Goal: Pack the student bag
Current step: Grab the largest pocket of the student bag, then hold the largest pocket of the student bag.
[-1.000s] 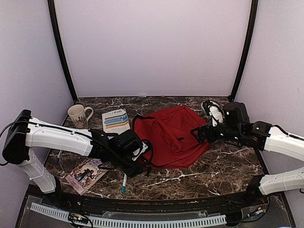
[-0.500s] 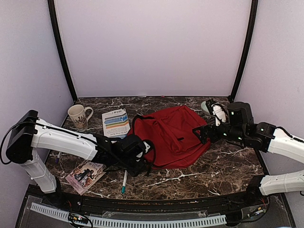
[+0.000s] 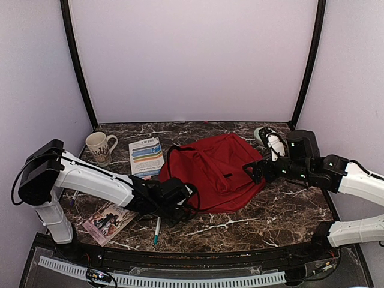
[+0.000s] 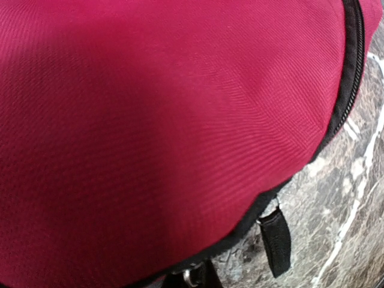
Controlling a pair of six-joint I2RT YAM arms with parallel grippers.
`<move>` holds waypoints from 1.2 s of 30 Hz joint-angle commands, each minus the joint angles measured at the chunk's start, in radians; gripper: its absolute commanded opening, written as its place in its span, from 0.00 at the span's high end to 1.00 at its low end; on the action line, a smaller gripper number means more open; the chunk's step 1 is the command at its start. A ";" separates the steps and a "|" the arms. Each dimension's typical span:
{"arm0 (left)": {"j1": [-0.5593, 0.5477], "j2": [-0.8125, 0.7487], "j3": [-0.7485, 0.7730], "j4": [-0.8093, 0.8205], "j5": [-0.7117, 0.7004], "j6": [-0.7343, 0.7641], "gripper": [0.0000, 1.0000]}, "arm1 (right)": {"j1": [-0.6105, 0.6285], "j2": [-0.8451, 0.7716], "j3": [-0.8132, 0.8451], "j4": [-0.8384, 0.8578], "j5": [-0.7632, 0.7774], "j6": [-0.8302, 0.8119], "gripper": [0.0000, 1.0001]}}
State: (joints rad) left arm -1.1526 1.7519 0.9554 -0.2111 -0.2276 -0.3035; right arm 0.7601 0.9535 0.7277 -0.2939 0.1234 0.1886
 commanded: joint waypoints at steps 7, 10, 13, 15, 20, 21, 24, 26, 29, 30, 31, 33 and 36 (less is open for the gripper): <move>-0.012 -0.200 0.120 -0.165 -0.015 -0.074 1.00 | 0.038 0.001 -0.049 0.123 -0.166 -0.061 0.01; -0.012 -0.260 0.122 -0.191 0.024 -0.091 1.00 | 0.066 0.072 -0.045 0.161 -0.225 -0.096 0.01; -0.011 -0.265 0.133 -0.217 0.063 -0.097 1.00 | 0.108 0.132 -0.043 0.230 -0.262 -0.134 0.01; -0.012 -0.253 0.156 -0.238 0.086 -0.101 1.00 | 0.130 0.170 -0.038 0.286 -0.286 -0.149 0.01; -0.012 -0.236 0.200 -0.265 0.101 -0.116 1.00 | 0.183 0.304 0.026 0.346 -0.321 -0.174 0.01; -0.012 -0.237 0.203 -0.266 0.103 -0.118 1.00 | 0.192 0.331 0.044 0.347 -0.327 -0.181 0.01; -0.012 -0.240 0.205 -0.264 0.109 -0.122 1.00 | 0.216 0.395 0.088 0.361 -0.350 -0.205 0.02; -0.012 -0.240 0.207 -0.264 0.118 -0.122 1.00 | 0.225 0.425 0.097 0.383 -0.355 -0.211 0.03; -0.012 -0.235 0.209 -0.251 0.161 -0.108 1.00 | 0.227 0.458 0.098 0.430 -0.355 -0.212 0.03; -0.012 -0.231 0.213 -0.250 0.173 -0.107 1.00 | 0.226 0.471 0.098 0.445 -0.358 -0.218 0.04; -0.012 -0.228 0.217 -0.255 0.184 -0.109 1.00 | 0.226 0.484 0.098 0.460 -0.364 -0.227 0.04; -0.012 -0.224 0.225 -0.269 0.189 -0.117 1.00 | 0.226 0.513 0.102 0.482 -0.371 -0.239 0.06; -0.009 -0.235 0.217 -0.272 0.183 -0.130 1.00 | 0.228 0.552 0.113 0.488 -0.371 -0.239 0.06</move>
State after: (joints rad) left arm -1.1591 1.5333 1.1465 -0.4690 -0.0704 -0.4175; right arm 0.9794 1.4654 0.8078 0.1261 -0.2306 -0.0284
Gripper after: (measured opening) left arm 0.023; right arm 0.939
